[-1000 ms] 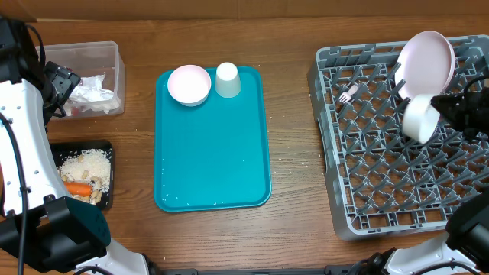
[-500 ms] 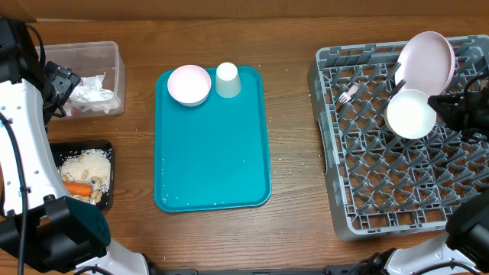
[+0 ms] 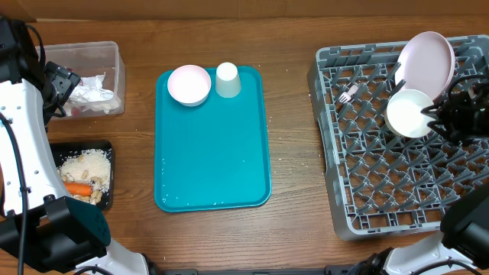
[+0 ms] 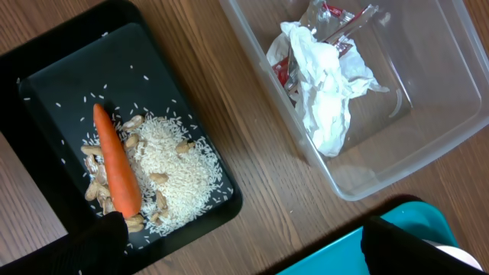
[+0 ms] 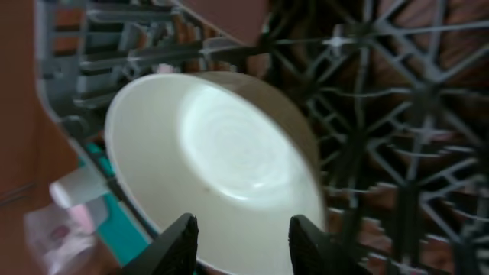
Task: Sort waste into correct bins and load items into the dishwasher rack
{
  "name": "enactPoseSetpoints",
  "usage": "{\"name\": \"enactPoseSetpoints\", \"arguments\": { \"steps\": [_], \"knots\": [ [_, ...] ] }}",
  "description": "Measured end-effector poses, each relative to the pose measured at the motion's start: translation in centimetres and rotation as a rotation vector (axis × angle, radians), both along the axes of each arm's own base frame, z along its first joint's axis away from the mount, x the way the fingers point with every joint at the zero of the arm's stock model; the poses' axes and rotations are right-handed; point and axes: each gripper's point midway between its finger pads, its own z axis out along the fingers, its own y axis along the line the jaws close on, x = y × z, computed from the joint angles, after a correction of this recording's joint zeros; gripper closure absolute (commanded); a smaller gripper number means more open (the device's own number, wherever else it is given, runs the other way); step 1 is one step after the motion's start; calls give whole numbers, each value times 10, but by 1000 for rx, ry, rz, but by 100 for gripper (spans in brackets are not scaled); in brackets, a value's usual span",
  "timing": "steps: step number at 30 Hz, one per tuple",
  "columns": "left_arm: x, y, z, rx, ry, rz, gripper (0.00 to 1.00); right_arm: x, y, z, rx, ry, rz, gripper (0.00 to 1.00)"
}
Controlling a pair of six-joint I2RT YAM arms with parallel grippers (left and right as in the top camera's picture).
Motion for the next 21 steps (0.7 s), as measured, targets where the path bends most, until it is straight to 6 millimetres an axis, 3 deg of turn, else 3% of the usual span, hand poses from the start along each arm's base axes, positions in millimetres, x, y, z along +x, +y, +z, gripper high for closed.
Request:
{"name": "enactPoseSetpoints", "arguments": {
  "steps": [4,7,13,18,21],
  "knots": [
    [0,0,0,0,0,0,0,-6,-8,-4,-150,101,-55,31],
    [0,0,0,0,0,0,0,-9,-7,-2,-258,162,-90,23],
    [0,0,0,0,0,0,0,-12,-5,-5,-364,242,-138,24],
    [0,0,0,0,0,0,0,-15,-12,-8,-396,272,-170,36],
    [0,0,0,0,0,0,0,-13,-15,-13,-402,284,-182,37]
  ]
}}
